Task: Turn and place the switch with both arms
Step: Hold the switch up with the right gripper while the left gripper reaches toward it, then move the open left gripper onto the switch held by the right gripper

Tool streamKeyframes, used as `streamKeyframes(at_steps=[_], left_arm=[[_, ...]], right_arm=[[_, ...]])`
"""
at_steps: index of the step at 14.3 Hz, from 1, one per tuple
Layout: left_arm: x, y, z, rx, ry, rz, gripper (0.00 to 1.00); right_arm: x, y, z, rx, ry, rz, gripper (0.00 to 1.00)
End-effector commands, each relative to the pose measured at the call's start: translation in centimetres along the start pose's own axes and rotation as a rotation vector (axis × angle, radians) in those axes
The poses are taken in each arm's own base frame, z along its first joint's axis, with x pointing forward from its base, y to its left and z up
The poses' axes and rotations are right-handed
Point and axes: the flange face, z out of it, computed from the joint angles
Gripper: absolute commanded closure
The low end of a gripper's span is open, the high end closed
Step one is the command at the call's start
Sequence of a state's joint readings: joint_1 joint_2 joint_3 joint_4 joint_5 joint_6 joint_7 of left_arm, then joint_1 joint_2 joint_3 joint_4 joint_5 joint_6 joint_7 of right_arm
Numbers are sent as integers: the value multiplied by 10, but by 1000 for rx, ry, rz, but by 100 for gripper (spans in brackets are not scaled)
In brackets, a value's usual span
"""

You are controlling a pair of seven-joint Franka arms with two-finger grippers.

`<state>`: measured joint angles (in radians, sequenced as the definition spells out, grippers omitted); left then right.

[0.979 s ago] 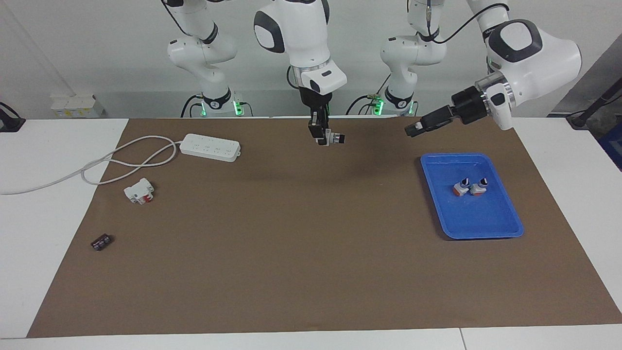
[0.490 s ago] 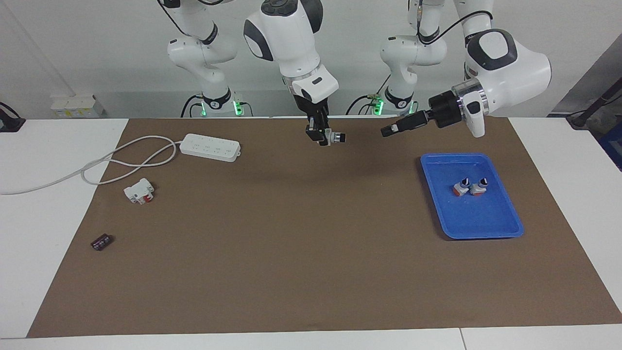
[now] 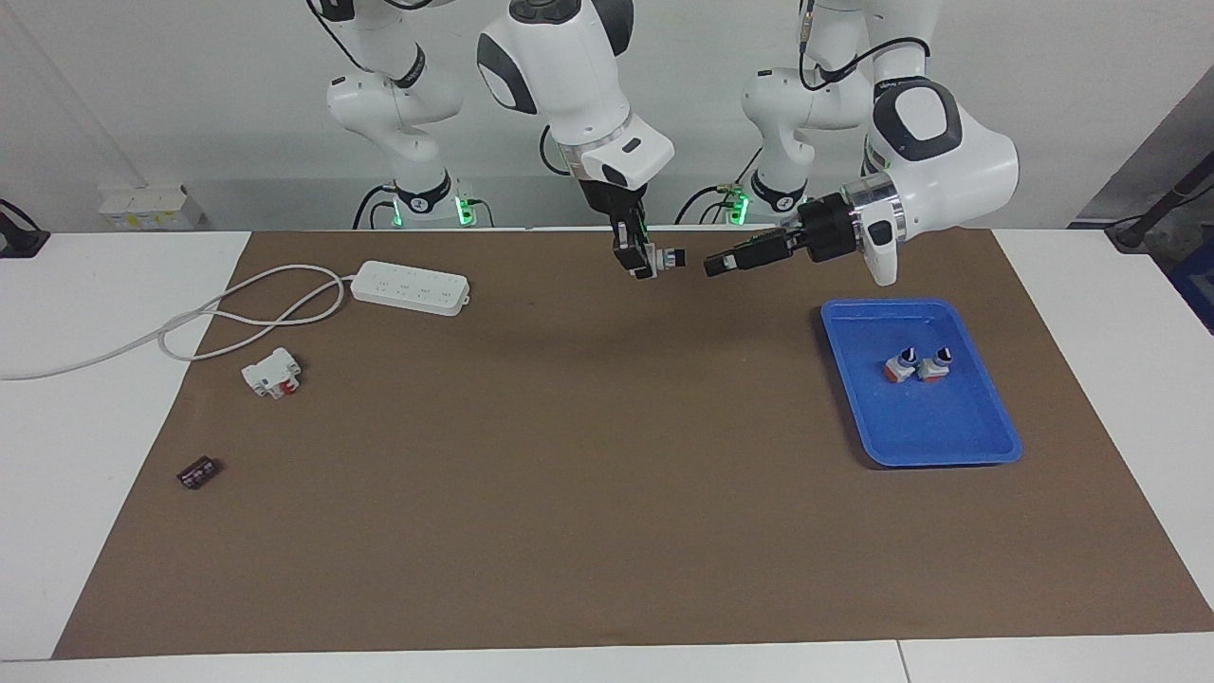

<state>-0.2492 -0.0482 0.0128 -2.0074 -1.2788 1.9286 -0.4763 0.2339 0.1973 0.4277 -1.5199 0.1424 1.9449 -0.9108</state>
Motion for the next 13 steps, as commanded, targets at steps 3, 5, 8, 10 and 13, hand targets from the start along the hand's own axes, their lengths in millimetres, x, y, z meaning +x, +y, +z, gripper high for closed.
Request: streamKeyframes(at_steps=[3,5,8,10,13], left_arm=[[-6,-12,9,-19,1,-33,61],[-4,-12,2,-22,-7,-38,60],[2,-14,-10,-29,-13,-49,61],[6,-14,-18,-35,-9,-55,60],[7,-17,-28,-32,-36,-64,62]], right_arm=[[3,3,0,19,28,-29,100],[3,3,0,18,28,-29,100],[3,4,0,17,27,-28,100],[3,4,-1,16,28,-28,100],[3,4,0,18,28,-28,100]])
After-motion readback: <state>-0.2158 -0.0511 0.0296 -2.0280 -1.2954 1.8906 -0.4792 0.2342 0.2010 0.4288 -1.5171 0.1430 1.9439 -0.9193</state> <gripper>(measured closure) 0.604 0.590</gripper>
